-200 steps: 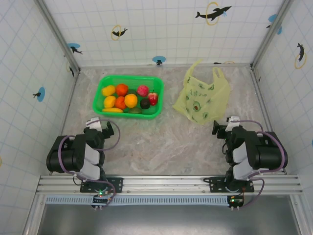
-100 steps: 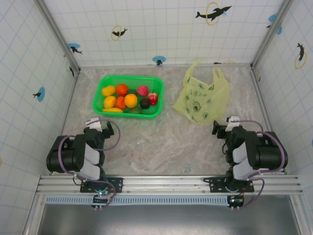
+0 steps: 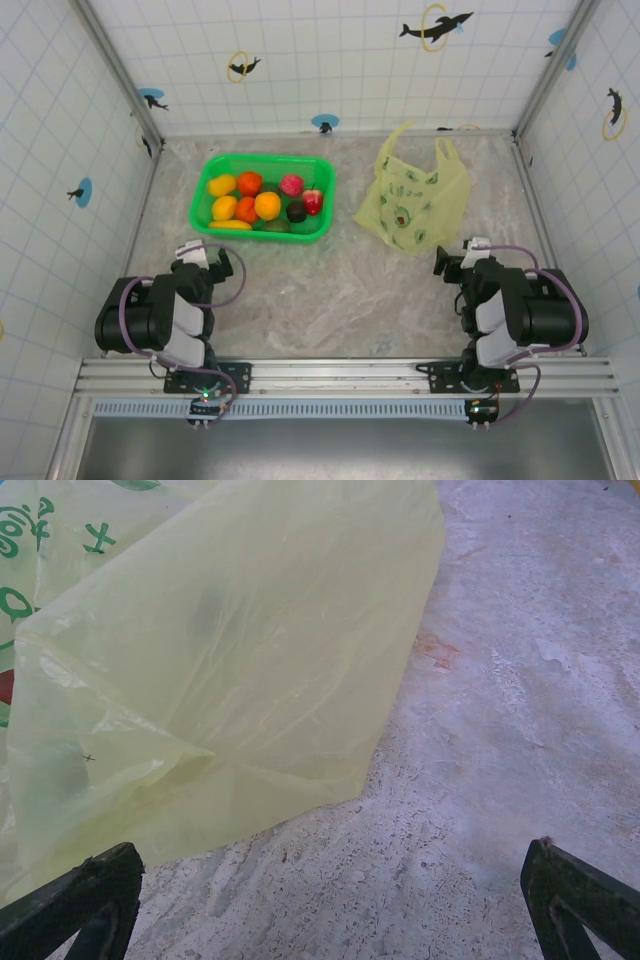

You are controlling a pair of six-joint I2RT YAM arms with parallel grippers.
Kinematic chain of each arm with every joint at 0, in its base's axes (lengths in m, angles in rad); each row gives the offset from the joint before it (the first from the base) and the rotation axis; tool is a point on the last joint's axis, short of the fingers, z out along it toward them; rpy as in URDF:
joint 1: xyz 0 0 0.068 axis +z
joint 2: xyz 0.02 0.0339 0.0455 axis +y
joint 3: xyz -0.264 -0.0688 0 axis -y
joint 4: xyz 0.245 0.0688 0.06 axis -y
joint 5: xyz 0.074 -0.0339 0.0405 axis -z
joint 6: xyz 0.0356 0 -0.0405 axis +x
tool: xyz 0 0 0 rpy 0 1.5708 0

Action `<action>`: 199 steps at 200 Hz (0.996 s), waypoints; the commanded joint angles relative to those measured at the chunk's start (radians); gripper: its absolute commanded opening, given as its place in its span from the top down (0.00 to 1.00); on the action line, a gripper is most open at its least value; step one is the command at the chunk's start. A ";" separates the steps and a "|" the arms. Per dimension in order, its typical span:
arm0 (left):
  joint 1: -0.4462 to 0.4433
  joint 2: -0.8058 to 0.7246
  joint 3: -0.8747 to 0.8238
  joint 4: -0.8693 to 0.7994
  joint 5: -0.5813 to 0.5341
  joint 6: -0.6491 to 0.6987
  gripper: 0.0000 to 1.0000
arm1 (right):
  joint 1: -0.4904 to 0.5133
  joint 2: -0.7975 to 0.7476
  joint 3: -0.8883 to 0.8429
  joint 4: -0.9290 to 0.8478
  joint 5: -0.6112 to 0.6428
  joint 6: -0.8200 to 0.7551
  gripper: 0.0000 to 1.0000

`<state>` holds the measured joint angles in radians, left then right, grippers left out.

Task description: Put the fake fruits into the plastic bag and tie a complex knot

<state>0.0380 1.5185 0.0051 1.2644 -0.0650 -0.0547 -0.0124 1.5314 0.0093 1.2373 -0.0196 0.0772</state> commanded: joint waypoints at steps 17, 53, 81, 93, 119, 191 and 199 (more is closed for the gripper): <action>-0.007 -0.077 0.020 -0.082 0.042 0.007 0.02 | 0.014 -0.060 -0.026 0.034 -0.062 -0.049 0.00; -0.039 -0.280 0.030 -0.246 0.039 0.024 0.02 | 0.115 -0.361 -0.047 -0.217 0.122 -0.076 0.00; -0.083 -0.453 0.021 -0.352 0.057 -0.053 0.02 | 0.174 -0.594 -0.048 -0.398 0.127 -0.064 0.00; -0.159 -0.527 0.022 -0.411 0.037 -0.044 0.02 | 0.240 -0.699 -0.039 -0.477 0.129 -0.054 0.00; -0.388 -0.722 0.065 -0.576 -0.023 -0.059 0.02 | 0.421 -0.832 0.056 -0.690 0.096 -0.050 0.00; -0.547 -0.562 0.903 -1.738 -0.089 -0.484 0.02 | 0.777 -0.659 0.787 -1.593 0.443 0.259 0.00; -0.545 -0.544 0.906 -1.725 -0.104 -0.535 0.02 | 0.752 -0.650 0.780 -1.544 0.397 0.258 0.00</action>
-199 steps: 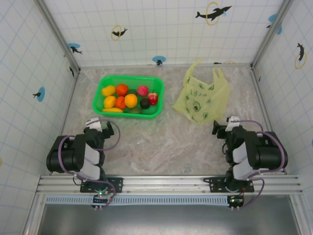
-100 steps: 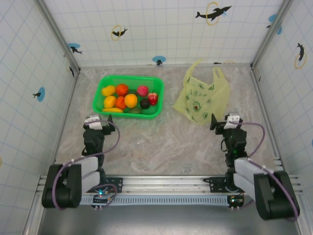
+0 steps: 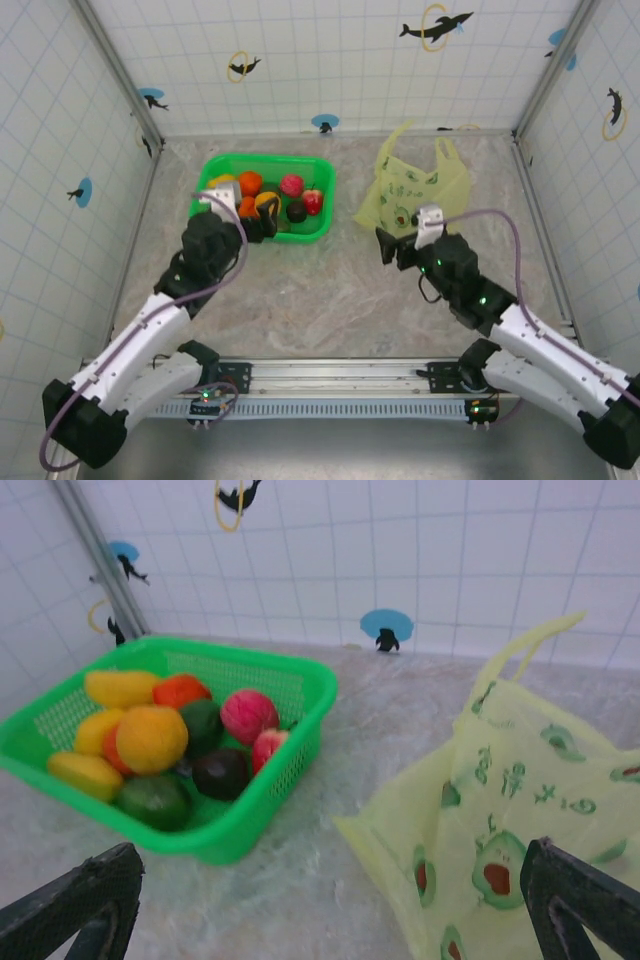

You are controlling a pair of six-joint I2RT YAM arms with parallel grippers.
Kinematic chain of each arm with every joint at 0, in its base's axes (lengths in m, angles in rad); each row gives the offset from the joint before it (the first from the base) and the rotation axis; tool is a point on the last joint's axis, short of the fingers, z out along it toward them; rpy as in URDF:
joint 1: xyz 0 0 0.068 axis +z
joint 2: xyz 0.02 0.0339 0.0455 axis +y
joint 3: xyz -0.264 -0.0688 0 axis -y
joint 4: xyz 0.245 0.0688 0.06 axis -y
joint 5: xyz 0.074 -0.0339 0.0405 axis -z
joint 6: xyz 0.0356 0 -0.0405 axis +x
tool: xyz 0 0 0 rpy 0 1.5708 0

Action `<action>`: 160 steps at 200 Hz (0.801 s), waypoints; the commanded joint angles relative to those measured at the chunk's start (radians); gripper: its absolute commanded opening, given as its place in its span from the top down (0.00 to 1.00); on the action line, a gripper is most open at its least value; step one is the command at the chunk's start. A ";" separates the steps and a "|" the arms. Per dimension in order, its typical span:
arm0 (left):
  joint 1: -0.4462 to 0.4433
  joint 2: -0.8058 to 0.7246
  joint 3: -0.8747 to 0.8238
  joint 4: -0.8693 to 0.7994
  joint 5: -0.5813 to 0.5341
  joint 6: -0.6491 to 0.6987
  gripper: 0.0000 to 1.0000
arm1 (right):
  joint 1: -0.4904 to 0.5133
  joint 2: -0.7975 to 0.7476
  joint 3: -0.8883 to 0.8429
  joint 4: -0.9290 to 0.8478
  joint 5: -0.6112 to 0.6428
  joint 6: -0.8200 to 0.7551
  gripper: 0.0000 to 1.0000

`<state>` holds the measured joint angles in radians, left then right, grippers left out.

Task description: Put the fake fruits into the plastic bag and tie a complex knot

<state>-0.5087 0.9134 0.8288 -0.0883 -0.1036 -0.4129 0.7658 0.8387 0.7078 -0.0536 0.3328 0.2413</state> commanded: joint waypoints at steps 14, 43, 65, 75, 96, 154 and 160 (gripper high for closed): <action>0.010 0.072 0.054 -0.284 0.074 -0.182 0.02 | -0.139 0.060 0.068 -0.161 -0.173 0.108 0.00; 0.012 0.088 -0.017 -0.175 0.235 -0.228 0.02 | -0.310 0.140 0.079 -0.077 -0.344 0.172 0.00; -0.004 0.115 -0.035 -0.211 0.300 -0.176 0.07 | -0.343 0.181 0.095 -0.068 -0.350 0.139 0.01; -0.007 0.124 -0.041 -0.275 0.289 -0.160 0.10 | -0.345 0.225 0.135 -0.124 -0.330 0.107 0.03; -0.008 0.131 -0.107 -0.308 0.257 -0.157 0.12 | -0.356 0.278 0.158 -0.157 -0.285 0.102 0.06; 0.020 0.392 -0.040 -0.205 0.301 -0.134 0.19 | -0.481 0.482 0.245 -0.127 -0.225 0.162 0.15; 0.031 0.428 -0.024 -0.187 0.314 -0.131 0.19 | -0.491 0.502 0.254 -0.112 -0.215 0.160 0.17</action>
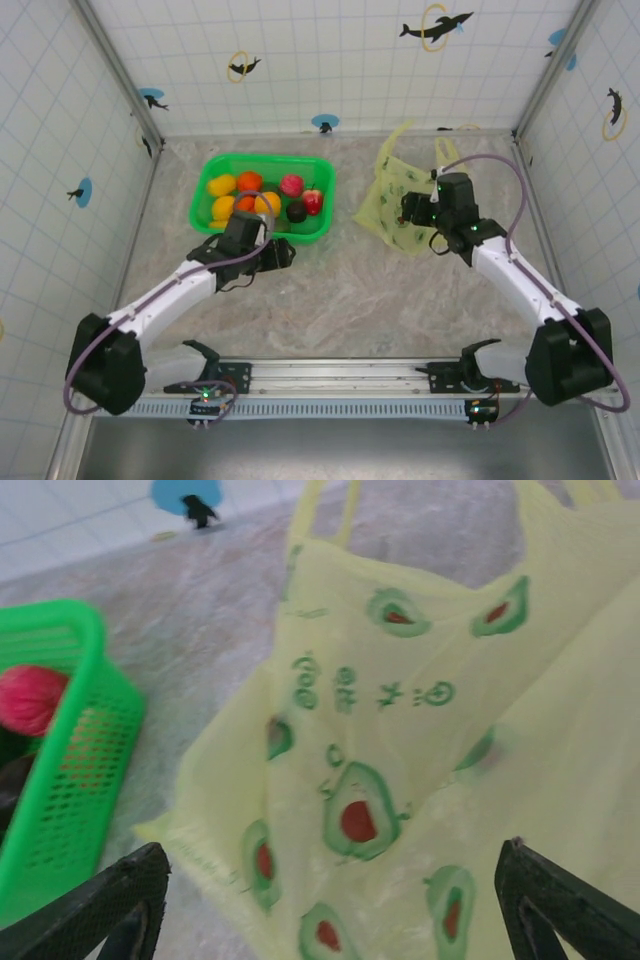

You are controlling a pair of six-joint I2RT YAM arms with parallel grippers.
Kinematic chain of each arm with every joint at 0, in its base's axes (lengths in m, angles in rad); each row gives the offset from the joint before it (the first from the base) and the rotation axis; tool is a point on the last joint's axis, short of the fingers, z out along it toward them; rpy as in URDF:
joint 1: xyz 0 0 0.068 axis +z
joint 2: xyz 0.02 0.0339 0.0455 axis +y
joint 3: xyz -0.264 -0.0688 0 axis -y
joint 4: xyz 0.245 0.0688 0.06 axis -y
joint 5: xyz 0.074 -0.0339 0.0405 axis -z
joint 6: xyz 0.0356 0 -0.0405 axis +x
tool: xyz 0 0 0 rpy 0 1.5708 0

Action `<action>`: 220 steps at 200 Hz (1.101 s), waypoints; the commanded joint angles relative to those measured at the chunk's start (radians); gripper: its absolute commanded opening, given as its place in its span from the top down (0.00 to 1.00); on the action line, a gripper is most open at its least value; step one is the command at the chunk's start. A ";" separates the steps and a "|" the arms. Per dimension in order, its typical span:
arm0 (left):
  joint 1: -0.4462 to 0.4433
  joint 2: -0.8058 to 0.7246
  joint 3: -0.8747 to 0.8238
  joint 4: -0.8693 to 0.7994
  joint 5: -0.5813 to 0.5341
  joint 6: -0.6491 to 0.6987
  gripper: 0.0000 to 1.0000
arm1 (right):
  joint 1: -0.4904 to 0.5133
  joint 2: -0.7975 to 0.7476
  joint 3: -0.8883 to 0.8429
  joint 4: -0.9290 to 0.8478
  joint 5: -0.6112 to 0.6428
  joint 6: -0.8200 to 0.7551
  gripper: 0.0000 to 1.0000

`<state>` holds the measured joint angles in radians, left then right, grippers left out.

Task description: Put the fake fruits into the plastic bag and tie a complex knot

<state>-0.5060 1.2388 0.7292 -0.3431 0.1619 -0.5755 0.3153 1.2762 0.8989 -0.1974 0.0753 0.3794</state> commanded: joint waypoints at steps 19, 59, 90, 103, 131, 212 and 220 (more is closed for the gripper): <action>0.053 0.219 0.138 0.108 0.065 0.046 0.21 | -0.075 0.118 0.077 0.094 0.089 0.030 0.22; 0.116 0.423 0.278 0.148 0.003 0.070 0.21 | -0.147 0.393 0.331 -0.030 -0.081 0.039 0.21; 0.151 0.575 0.409 0.150 -0.024 0.106 0.21 | -0.129 0.572 0.496 -0.060 -0.144 0.027 0.14; 0.152 0.614 0.462 0.139 -0.045 0.130 0.21 | -0.114 0.648 0.584 -0.110 -0.132 0.017 0.10; 0.151 0.581 0.460 0.144 -0.007 0.120 0.20 | -0.074 0.780 0.726 -0.181 -0.099 0.003 0.01; 0.110 0.232 0.233 0.145 0.007 0.075 0.19 | -0.011 0.884 0.783 -0.229 0.049 -0.039 0.77; 0.109 0.214 0.239 0.139 -0.001 0.074 0.19 | -0.009 0.832 0.721 -0.172 0.034 -0.044 0.86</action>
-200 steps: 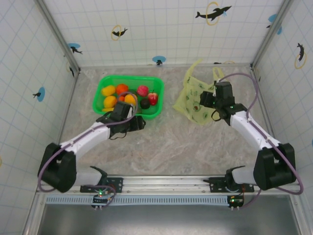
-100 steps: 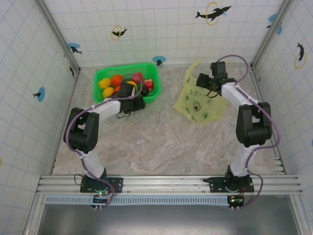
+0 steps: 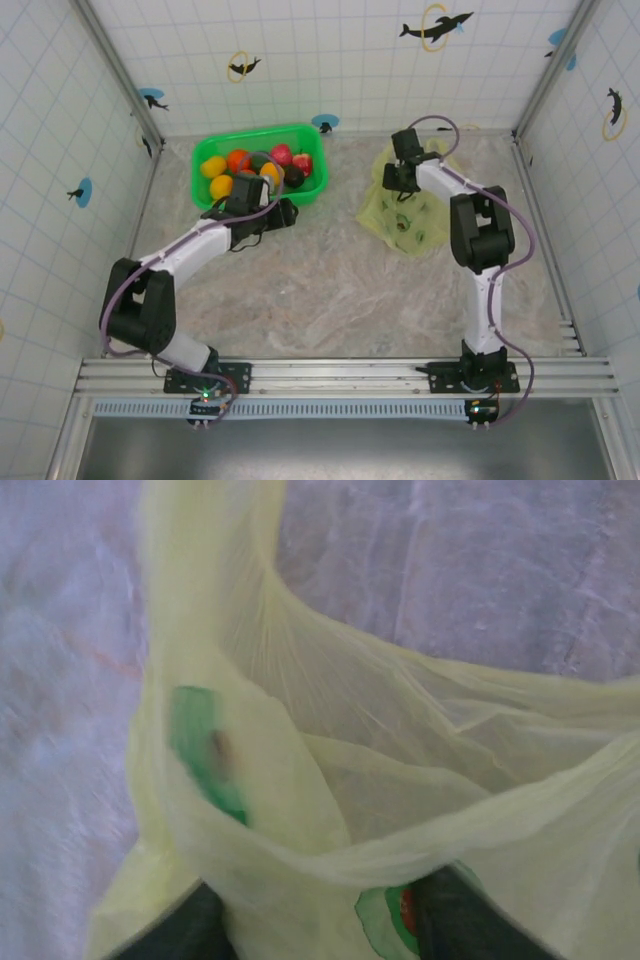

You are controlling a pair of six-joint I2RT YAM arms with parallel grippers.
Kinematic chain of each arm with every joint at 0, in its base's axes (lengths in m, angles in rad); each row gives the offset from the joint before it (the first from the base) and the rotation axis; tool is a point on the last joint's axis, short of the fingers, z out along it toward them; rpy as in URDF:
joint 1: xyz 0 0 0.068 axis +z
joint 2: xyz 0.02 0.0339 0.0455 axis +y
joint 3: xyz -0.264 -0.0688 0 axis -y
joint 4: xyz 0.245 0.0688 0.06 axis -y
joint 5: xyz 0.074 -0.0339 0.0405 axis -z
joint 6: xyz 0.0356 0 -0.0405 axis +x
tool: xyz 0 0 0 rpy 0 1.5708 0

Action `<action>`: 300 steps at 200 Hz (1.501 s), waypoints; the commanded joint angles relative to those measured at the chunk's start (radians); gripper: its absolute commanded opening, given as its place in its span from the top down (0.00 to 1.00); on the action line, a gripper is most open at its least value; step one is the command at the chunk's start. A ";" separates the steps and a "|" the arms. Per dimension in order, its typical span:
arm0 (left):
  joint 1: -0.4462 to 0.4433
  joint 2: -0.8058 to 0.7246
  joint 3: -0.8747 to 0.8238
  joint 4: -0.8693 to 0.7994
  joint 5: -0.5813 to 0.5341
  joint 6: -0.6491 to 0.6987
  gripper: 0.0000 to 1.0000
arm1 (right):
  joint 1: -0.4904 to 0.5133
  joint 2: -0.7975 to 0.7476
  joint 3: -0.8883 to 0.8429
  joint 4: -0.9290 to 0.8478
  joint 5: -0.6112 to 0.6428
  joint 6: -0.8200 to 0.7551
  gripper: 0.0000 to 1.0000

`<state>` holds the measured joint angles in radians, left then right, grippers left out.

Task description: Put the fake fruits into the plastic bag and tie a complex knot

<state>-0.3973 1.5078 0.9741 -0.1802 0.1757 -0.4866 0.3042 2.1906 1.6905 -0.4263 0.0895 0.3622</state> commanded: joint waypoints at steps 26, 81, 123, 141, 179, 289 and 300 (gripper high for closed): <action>0.001 -0.078 0.055 -0.037 0.008 -0.020 0.19 | 0.008 -0.282 -0.295 0.254 -0.086 -0.039 1.00; 0.006 -0.057 0.220 -0.017 0.206 -0.127 0.19 | 0.109 -0.798 -0.957 0.927 -0.055 -0.288 1.00; 0.006 -0.055 0.265 0.196 0.439 -0.345 0.26 | 0.258 -1.011 -1.234 1.200 -0.047 -0.586 1.00; -0.019 -0.039 0.306 0.235 0.509 -0.404 0.26 | 0.330 -1.054 -1.281 1.243 0.007 -0.689 1.00; -0.066 -0.016 0.336 0.279 0.568 -0.474 0.24 | 0.408 -1.092 -1.328 1.311 0.012 -0.787 1.00; -0.074 -0.051 0.317 0.143 0.500 -0.486 0.25 | 0.575 -1.035 -1.345 1.311 0.211 -1.025 1.00; -0.074 -0.076 0.359 0.003 0.385 -0.383 0.23 | 0.578 -1.036 -1.348 1.320 0.232 -1.028 1.00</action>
<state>-0.4698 1.4998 1.2884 0.0303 0.7177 -1.0019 0.8745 1.1465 0.3672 0.8211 0.2253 -0.6247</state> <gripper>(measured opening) 0.753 0.054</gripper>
